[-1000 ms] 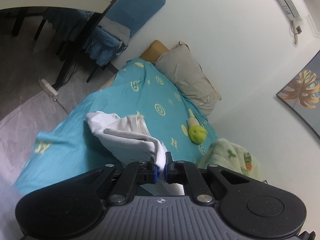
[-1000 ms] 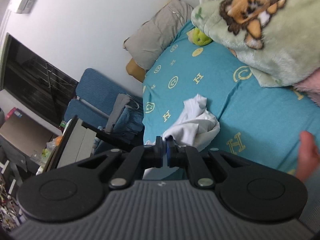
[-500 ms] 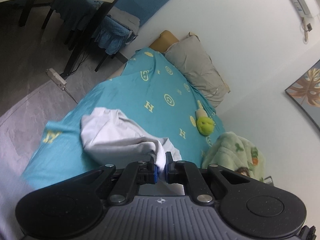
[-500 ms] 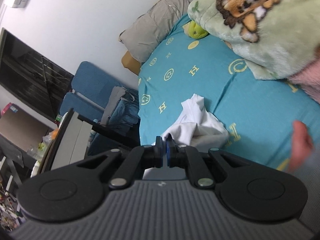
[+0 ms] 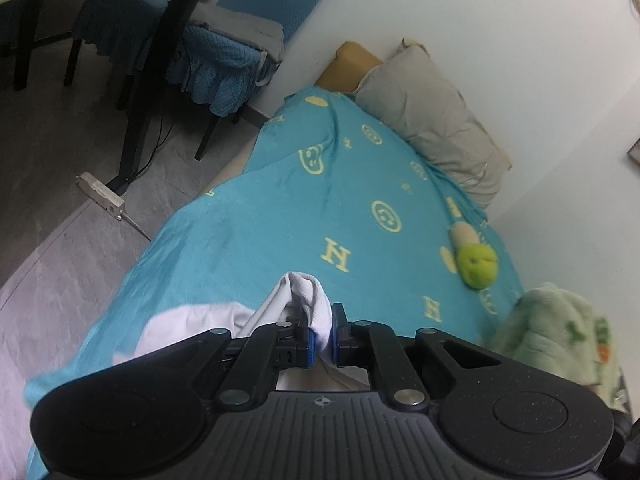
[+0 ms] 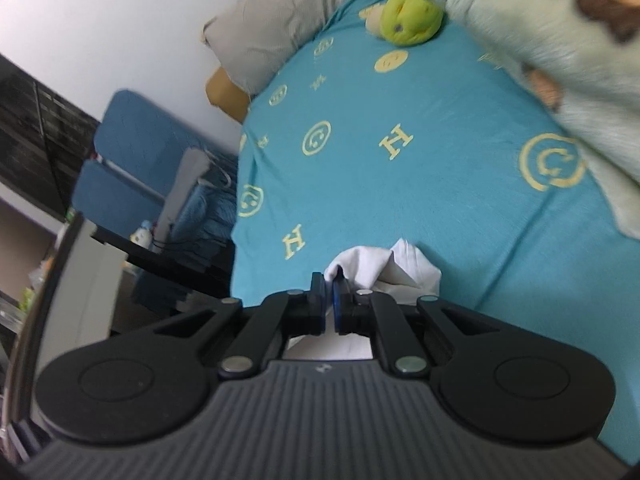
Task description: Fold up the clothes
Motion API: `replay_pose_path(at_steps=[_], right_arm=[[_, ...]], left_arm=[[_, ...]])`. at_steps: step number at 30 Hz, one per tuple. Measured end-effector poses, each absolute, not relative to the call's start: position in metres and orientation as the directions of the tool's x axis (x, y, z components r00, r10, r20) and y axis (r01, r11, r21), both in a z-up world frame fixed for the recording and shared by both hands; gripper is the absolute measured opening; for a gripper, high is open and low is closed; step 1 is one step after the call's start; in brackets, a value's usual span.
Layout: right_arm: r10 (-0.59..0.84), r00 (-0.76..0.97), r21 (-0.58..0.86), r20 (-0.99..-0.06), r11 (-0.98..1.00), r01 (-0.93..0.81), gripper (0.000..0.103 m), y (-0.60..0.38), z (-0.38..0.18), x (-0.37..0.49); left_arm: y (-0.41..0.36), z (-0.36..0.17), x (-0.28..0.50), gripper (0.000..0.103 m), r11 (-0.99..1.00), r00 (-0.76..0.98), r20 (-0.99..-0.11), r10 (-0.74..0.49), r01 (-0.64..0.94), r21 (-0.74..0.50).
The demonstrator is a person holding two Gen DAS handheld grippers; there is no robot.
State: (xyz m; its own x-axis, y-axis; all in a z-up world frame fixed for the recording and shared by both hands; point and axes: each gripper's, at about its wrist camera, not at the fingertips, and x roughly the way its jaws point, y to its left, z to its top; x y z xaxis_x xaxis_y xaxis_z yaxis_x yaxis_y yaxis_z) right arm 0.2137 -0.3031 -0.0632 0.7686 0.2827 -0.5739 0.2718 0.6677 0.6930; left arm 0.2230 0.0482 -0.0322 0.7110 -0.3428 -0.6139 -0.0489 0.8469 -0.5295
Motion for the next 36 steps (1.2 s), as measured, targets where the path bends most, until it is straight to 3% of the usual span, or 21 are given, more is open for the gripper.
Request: replay_pose_path(at_steps=[12,19,20,21,22,24,25,26,27,31,36], right_arm=[[0.234,0.701,0.591,-0.674,0.740,0.322,0.008,-0.293,-0.130,0.266],[0.231,0.687,0.573,-0.688,0.755,0.320,0.012,-0.290,-0.134,0.268],[0.228,0.689,0.564,-0.688,0.765,0.311,0.015,-0.288,-0.131,0.268],[0.234,0.698,0.568,-0.676,0.770,0.292,0.034,-0.286,-0.129,0.267],[0.247,0.710,0.577,-0.659,0.771,0.267,0.062,-0.284,-0.126,0.265],[0.238,0.743,0.575,-0.625,0.784,0.232,0.093,-0.278,-0.113,0.256],[0.230,0.761,0.571,-0.607,0.792,0.216,0.094,-0.274,-0.107,0.251],[0.223,0.774,0.562,-0.593,0.803,0.199,0.094,-0.272,-0.099,0.246],[0.219,0.783,0.553,-0.582,0.813,0.183,0.094,-0.269,-0.092,0.240],[0.227,0.800,0.604,-0.555,0.771,0.200,0.094,-0.273,-0.078,0.209],[0.274,0.785,0.690,-0.556,0.679,0.251,0.094,-0.278,-0.075,0.165]], left_arm=[[0.033,-0.117,0.277,0.012,0.924,0.674,-0.667,-0.317,0.062,-0.377],[0.032,-0.122,0.275,0.014,0.928,0.681,-0.653,-0.331,0.108,-0.357],[0.031,-0.121,0.274,0.020,0.928,0.681,-0.653,-0.332,0.114,-0.354],[0.029,-0.119,0.272,0.028,0.930,0.681,-0.652,-0.333,0.122,-0.347],[0.028,-0.116,0.268,0.032,0.933,0.685,-0.650,-0.329,0.132,-0.334],[0.025,-0.109,0.261,0.058,0.940,0.695,-0.644,-0.320,0.151,-0.305],[0.023,-0.104,0.255,0.067,0.945,0.709,-0.634,-0.308,0.154,-0.287],[0.022,-0.099,0.247,0.086,0.949,0.727,-0.617,-0.300,0.161,-0.272],[0.021,-0.094,0.240,0.096,0.951,0.744,-0.600,-0.295,0.169,-0.257],[0.021,-0.073,0.209,0.097,0.939,0.742,-0.581,-0.334,0.211,-0.270],[0.038,-0.063,0.177,0.098,0.880,0.597,-0.674,-0.435,0.120,-0.460]])
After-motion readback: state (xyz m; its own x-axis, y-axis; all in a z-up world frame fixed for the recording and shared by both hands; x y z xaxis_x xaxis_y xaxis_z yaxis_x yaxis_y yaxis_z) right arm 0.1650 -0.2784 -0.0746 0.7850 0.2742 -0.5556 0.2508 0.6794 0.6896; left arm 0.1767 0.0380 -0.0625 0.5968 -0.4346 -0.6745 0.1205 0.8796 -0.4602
